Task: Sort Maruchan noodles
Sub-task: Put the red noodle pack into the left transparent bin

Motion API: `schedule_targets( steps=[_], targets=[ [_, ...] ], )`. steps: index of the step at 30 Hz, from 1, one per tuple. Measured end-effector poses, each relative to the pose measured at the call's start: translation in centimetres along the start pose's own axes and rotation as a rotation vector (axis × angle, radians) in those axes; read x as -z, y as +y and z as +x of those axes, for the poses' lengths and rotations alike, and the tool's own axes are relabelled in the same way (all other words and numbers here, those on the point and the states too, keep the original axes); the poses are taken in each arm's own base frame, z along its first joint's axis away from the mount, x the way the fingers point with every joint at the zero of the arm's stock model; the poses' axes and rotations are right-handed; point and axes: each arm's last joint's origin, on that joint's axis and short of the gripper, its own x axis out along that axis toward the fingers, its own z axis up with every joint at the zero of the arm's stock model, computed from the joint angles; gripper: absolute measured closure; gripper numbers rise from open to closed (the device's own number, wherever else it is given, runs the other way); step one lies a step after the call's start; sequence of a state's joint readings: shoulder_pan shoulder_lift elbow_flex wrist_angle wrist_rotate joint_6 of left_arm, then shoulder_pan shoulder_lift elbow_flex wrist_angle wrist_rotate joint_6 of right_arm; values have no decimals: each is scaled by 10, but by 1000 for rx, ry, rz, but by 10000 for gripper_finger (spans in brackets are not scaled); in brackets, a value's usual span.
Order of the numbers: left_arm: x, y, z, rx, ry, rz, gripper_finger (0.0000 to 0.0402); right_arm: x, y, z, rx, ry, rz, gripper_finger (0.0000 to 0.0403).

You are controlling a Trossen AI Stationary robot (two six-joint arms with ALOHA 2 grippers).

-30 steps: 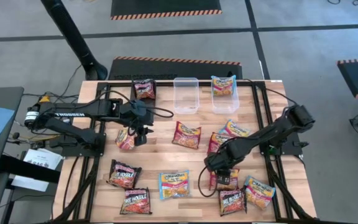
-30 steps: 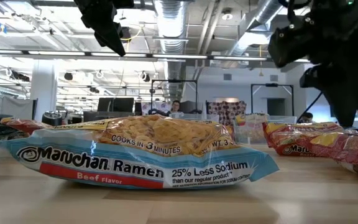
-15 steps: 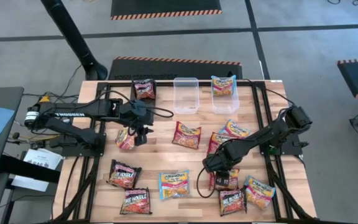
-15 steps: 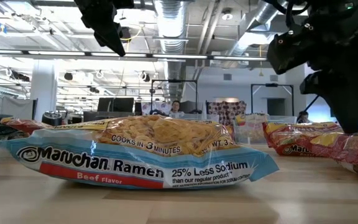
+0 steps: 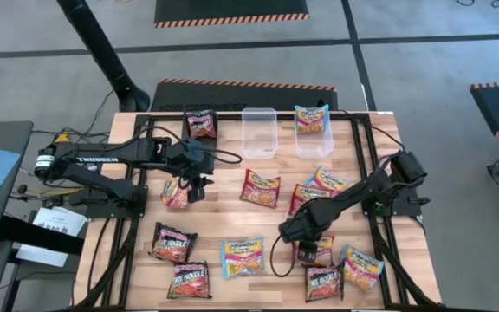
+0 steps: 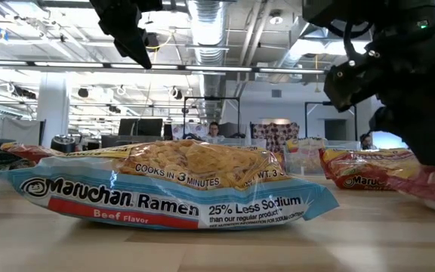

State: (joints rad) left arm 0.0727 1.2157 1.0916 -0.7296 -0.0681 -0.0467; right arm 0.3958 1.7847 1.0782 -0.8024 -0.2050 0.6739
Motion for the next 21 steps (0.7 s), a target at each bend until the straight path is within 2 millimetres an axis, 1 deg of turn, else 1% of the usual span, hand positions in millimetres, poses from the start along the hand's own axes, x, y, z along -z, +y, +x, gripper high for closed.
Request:
schedule_targets(
  steps=[3, 11, 14, 19, 21],
  targets=[
    [0, 0, 0, 0, 2, 0, 278, -1, 0, 4, 7, 11, 3, 209],
    [1, 0, 0, 0, 7, 0, 278, -3, -3, 4, 11, 10, 14, 327],
    [1, 0, 0, 0, 7, 0, 278, -3, -4, 5, 11, 10, 12, 355],
    [1, 0, 0, 0, 7, -1, 278, -3, -4, 2, 16, -2, -5, 385],
    [1, 0, 0, 0, 7, -1, 278, -3, -3, -2, 23, -9, -10, 393]
  ],
)
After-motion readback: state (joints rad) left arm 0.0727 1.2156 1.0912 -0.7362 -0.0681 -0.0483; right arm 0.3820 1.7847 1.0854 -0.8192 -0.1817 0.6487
